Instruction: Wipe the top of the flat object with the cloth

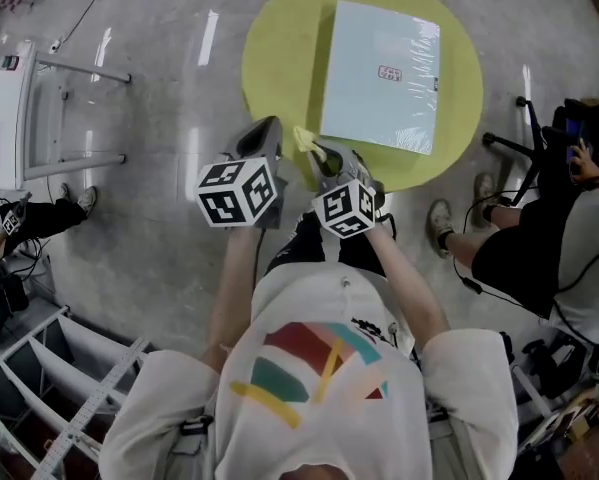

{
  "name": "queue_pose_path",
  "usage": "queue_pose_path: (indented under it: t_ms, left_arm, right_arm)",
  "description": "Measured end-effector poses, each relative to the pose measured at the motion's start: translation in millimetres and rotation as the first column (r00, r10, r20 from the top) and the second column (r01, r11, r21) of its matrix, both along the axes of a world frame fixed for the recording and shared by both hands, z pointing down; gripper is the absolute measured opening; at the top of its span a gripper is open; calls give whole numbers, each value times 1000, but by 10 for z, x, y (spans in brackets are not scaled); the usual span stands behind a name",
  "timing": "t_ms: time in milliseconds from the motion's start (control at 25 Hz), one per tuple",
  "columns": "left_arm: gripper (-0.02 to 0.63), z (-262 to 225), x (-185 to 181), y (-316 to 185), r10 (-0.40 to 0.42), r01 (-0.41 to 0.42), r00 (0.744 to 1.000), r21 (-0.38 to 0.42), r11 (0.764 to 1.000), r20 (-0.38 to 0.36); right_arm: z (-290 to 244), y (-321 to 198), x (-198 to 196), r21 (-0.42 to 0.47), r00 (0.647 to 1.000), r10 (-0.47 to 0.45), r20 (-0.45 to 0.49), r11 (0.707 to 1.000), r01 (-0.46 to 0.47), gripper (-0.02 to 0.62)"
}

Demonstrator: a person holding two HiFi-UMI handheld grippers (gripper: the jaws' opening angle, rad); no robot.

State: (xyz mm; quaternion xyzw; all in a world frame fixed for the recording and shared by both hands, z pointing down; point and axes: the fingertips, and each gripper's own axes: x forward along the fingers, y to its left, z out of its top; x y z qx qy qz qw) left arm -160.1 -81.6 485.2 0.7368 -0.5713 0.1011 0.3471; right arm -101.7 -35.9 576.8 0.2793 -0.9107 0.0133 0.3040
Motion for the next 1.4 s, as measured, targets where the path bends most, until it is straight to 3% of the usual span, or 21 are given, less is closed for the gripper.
queue_pose_path:
  t_ms: [600,920,1400]
  left_arm:
    - [14,-42,268,-15,51,-52,998,11,999,20]
    - [14,-111,484,-96,86,-87,996,32,996,27]
    - [14,-193,880,-212,135,-137,990,63,989,45]
  right_arm:
    - [-39,-42,695,56,979,203,2,978,-202,28]
    - [-36,-67,1334,45,935,354,-5,935,-353,28]
    - [2,-103,2144,50,863,505,-15,863,-503,28]
